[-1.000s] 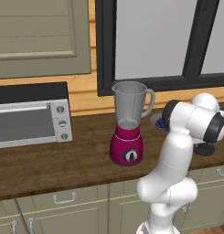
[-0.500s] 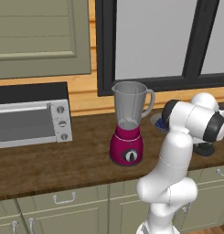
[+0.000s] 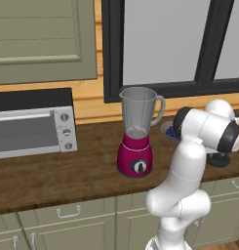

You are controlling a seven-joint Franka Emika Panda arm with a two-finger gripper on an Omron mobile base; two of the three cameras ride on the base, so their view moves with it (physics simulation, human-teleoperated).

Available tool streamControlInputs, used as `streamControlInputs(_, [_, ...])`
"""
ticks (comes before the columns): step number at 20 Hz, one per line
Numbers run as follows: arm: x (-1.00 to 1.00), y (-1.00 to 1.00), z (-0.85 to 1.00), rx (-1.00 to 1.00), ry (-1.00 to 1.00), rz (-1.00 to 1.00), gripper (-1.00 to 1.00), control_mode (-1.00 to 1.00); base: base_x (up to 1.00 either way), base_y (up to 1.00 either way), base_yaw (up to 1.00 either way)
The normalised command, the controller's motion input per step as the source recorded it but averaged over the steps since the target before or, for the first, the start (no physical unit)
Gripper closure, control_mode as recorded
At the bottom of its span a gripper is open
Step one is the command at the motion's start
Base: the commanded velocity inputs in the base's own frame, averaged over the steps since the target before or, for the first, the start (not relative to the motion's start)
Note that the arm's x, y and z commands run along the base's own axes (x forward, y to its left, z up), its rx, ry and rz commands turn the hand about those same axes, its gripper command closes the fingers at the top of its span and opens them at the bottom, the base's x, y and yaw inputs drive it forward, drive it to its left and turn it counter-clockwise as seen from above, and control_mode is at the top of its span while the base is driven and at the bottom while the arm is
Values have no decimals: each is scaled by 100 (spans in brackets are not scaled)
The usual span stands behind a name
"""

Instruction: Close the lid blender by securely placing the lid on top.

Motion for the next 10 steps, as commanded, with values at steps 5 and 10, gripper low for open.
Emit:
streamControlInputs(5, [-45, 7, -41, -2, 0, -7, 100, -100, 0, 0, 0])
streamControlInputs(10, [-8, 0, -15, 0, 0, -2, 100, -100, 0, 0, 0])
